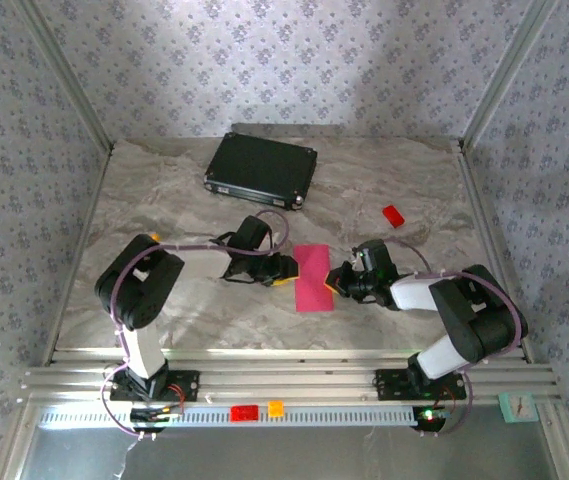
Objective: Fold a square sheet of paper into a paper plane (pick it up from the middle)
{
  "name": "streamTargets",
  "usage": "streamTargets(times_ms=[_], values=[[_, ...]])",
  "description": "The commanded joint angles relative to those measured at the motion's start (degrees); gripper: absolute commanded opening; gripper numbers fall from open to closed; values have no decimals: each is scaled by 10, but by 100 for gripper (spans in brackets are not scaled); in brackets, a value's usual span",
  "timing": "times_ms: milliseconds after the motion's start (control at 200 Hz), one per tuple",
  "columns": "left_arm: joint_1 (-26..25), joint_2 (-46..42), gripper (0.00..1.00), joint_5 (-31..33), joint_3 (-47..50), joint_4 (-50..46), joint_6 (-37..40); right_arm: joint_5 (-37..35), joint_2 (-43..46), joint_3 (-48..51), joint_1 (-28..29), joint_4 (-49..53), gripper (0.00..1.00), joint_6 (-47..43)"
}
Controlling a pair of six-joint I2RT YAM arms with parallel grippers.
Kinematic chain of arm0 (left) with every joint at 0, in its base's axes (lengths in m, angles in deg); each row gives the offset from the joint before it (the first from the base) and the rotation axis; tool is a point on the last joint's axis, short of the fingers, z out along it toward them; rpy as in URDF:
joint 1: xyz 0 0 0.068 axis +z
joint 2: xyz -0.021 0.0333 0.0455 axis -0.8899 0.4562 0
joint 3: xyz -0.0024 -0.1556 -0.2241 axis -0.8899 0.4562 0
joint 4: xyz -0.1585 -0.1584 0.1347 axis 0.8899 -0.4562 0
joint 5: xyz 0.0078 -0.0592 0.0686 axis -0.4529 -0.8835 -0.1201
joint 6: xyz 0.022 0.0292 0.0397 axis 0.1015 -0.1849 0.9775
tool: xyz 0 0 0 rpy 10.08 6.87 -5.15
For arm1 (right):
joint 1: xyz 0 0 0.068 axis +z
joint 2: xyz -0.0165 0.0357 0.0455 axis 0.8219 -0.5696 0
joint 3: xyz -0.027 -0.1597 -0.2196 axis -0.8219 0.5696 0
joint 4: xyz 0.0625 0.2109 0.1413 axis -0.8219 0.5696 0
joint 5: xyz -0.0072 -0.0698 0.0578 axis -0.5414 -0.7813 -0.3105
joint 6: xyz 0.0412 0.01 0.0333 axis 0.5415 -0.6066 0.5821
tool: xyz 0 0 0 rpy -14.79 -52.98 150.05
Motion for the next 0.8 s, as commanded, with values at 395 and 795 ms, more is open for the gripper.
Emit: streamTargets(times_ms=[395,795], values=[[-14,38,37,-9,-41,-32,-17,-7,-29,12,-7,41,2,-2],[-17,34,33,-10,-48,-34,-18,-7,-31,13,-7,42,2,-2]])
